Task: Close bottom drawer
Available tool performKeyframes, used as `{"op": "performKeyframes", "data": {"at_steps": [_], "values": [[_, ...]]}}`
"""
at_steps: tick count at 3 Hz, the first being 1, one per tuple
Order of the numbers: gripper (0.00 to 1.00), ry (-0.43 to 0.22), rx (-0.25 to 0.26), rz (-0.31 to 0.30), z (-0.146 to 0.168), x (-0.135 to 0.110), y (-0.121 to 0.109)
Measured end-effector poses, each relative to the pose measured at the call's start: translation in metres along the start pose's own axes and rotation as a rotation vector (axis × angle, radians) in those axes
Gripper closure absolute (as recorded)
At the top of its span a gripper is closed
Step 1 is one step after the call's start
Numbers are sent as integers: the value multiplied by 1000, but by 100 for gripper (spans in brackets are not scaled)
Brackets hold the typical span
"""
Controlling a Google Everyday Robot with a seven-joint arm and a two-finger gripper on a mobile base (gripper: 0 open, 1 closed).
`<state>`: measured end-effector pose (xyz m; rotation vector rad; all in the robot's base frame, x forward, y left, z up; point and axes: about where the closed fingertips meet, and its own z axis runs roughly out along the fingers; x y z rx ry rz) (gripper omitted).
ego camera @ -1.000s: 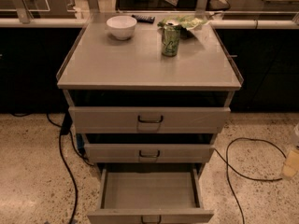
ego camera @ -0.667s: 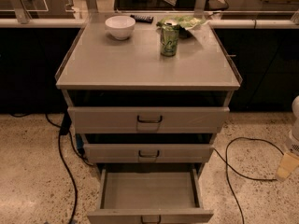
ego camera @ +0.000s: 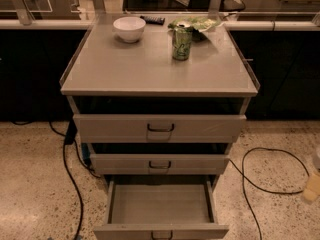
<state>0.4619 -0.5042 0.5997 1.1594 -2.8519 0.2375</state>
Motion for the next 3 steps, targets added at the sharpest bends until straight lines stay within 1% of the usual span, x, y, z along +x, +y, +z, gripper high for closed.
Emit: {"op": "performKeyframes", "data": {"at_steps": [1, 2, 3], "values": [[0, -67, 29, -2, 19, 22, 23], [0, -128, 77, -10, 56, 28, 31], [0, -134, 71, 15, 98, 21, 25]]}}
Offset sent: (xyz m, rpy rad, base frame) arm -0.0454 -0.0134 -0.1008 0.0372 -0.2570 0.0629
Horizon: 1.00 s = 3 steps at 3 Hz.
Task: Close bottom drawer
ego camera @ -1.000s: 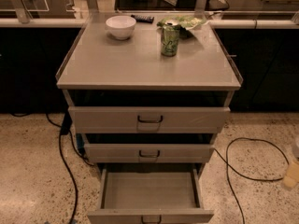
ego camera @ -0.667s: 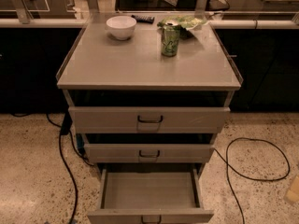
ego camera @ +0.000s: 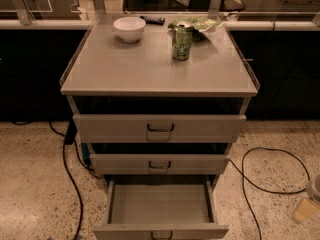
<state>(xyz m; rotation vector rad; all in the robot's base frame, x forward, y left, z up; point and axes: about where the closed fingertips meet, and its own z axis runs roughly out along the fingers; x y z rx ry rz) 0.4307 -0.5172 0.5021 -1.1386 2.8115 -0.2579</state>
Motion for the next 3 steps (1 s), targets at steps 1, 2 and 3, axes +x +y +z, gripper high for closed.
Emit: {"op": "performKeyframes", "data": {"at_steps": [1, 2, 3], "values": [[0, 47, -42, 63, 53, -10, -18], [0, 128, -139, 107, 105, -13, -22], [0, 150, -163, 132, 126, -11, -29]]}}
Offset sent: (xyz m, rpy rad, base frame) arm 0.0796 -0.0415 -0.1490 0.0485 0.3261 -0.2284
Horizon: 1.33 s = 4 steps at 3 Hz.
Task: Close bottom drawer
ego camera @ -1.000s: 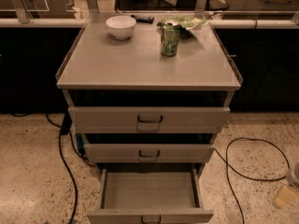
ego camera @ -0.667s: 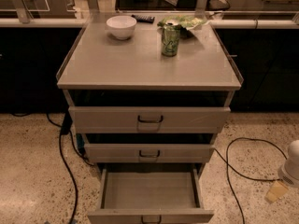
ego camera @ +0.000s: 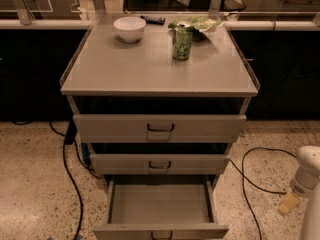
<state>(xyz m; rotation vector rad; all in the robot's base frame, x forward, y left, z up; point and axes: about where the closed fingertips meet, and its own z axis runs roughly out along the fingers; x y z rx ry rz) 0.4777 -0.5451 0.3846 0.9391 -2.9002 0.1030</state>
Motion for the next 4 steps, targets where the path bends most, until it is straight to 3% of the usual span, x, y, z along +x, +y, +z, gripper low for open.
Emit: {"op": "performKeyframes", "data": {"at_steps": [1, 2, 3, 4], "values": [[0, -3, 3, 0, -1, -1, -1], [0, -69, 28, 14, 4, 12, 6], [0, -239, -43, 50, 43, 33, 44], [0, -315, -115, -32, 52, 25, 40]]}}
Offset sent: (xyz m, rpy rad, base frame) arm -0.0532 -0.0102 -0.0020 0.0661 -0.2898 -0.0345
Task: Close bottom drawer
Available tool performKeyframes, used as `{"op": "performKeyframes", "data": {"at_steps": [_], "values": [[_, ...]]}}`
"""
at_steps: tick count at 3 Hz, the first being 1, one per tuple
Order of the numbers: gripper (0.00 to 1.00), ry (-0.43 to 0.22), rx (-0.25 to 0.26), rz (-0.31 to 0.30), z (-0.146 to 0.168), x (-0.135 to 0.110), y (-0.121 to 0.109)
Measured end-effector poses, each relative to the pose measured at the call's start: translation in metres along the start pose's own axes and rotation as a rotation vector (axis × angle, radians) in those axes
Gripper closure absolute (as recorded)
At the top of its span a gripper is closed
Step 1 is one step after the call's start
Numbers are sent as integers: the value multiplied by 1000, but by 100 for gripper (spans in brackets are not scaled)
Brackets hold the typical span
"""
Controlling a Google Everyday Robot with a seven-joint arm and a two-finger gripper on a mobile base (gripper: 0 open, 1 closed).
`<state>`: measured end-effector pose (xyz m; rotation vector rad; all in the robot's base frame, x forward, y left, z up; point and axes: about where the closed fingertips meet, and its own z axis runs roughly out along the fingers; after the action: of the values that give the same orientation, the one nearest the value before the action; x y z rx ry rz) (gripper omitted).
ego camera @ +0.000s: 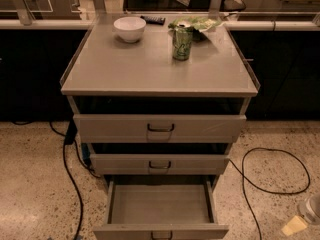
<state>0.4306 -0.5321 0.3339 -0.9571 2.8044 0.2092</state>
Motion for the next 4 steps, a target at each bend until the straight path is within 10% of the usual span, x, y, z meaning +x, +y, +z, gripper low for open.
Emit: {"op": "performKeyframes", "data": {"at_steps": [1, 3, 4], "values": [[0, 5, 8, -88, -10, -3, -10], [0, -79, -44, -444, 45, 7, 61], [0, -79, -44, -444, 45, 7, 62]]}}
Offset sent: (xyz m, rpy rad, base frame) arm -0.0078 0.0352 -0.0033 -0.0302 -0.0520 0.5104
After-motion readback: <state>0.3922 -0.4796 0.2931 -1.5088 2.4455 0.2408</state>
